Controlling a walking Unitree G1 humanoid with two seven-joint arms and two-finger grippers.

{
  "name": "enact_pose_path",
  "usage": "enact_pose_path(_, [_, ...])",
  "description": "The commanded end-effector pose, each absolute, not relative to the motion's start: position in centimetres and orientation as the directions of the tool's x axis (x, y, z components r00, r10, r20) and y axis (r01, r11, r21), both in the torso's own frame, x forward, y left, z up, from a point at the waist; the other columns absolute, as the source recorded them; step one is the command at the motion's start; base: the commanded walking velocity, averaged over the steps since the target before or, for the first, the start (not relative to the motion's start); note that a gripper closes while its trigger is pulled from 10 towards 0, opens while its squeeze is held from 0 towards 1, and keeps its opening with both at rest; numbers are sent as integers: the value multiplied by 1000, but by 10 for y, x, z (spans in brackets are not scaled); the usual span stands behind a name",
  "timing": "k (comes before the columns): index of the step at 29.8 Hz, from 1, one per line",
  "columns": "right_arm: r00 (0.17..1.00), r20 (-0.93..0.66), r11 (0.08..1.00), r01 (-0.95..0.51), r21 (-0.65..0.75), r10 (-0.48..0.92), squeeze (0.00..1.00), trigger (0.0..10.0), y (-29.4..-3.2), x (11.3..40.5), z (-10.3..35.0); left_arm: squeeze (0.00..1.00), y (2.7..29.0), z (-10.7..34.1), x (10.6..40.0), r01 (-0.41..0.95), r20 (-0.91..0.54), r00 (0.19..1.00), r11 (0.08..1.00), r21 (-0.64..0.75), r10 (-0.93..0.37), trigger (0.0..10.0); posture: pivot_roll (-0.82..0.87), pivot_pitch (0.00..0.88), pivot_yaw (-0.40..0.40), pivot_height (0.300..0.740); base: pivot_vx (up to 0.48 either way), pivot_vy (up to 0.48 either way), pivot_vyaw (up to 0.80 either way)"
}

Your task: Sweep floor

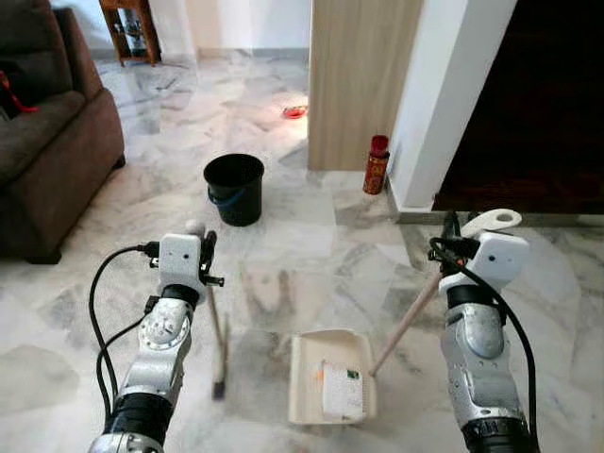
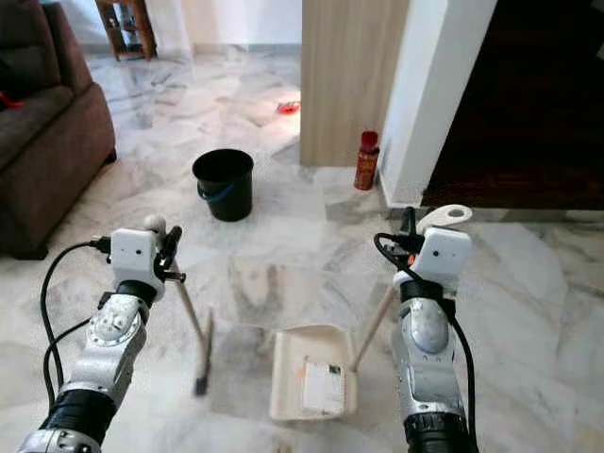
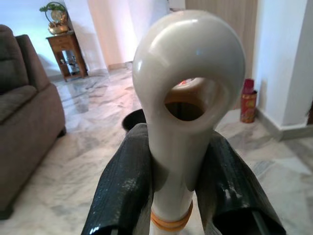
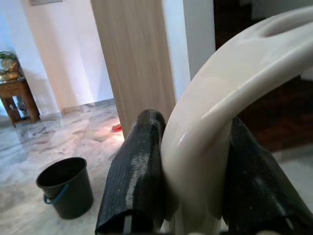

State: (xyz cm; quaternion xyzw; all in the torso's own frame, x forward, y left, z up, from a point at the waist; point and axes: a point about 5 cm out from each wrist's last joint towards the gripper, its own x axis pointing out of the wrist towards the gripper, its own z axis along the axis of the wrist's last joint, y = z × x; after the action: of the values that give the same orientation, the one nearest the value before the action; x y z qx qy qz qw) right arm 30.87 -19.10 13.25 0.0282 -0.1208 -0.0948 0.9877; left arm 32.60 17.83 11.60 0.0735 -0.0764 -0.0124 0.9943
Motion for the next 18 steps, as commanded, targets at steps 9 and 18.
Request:
enact_pose_path(9, [939, 281, 980, 177, 96, -197, 0, 10000, -192, 311, 145, 0, 167, 130, 330, 46, 211, 975, 991, 127, -73, 10000, -67, 8, 34, 740, 0, 45, 0])
enact_pose_path(18, [940, 278, 979, 173, 109, -197, 0, 10000, -192, 309, 144, 0, 170, 131, 330, 27, 208, 977, 997, 75, -42, 10000, -74, 20, 36, 740, 0, 0, 0])
